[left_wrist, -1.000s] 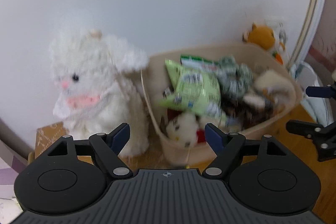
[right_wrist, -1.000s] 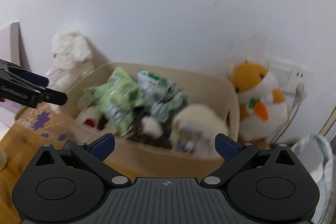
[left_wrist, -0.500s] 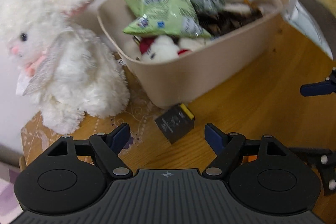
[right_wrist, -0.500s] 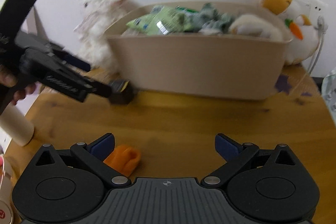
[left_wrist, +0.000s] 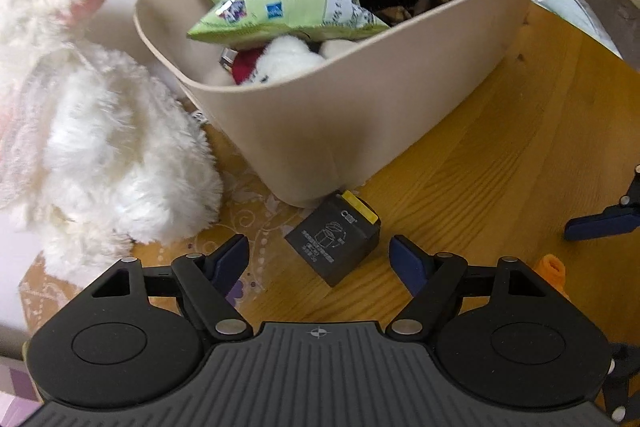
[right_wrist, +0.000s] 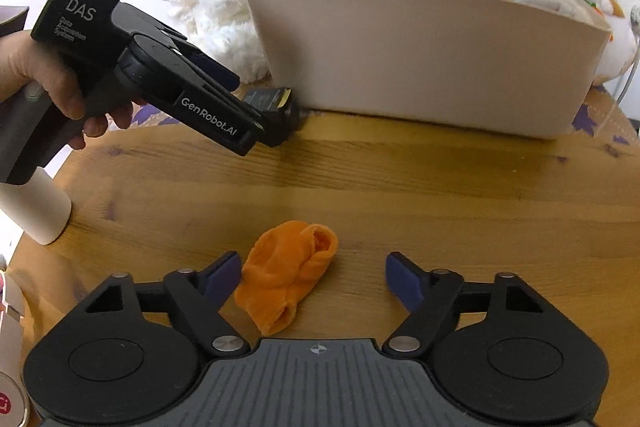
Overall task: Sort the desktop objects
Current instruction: 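Grasp the black box with the left tool while the right grasps the orange sock, then carry the black box with the left tool while the right carries the orange sock over the bin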
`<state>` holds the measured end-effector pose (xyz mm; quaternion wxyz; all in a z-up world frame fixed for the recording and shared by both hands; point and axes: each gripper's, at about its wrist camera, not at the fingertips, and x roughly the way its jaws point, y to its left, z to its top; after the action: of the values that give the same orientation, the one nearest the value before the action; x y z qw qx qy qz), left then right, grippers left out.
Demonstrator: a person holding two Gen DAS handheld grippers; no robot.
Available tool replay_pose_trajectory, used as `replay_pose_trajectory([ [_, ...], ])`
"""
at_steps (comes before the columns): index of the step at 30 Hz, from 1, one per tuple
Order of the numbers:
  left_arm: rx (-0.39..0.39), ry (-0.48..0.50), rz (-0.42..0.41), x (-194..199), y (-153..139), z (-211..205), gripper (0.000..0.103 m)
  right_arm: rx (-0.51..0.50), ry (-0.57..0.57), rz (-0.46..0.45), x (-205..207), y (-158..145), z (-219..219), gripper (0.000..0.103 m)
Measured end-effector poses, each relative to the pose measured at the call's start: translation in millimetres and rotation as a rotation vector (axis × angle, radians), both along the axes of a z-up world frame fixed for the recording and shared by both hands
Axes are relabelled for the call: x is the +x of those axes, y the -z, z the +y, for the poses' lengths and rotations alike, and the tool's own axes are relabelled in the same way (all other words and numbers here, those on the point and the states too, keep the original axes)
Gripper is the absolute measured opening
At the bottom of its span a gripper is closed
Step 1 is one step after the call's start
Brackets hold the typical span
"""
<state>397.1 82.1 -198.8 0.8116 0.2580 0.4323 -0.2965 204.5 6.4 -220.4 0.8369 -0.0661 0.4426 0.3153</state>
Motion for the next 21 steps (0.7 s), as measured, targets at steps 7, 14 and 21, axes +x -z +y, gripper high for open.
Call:
replay_pose_trajectory([
  [7,-0.043,0.052,0.061,9,2,4,0.051,-0.033,0.004,-0.023,5,-3,-5,0.042],
  [14,-0.058,0.049,0.070,8,0,4,0.050,-0.036,0.006,-0.012,11,-4,-13,0.012],
  [21,-0.084,0.031,0.063,-2,-10,6,0.050,-0.039,-0.008,-0.018,15,-7,-20,0.010],
])
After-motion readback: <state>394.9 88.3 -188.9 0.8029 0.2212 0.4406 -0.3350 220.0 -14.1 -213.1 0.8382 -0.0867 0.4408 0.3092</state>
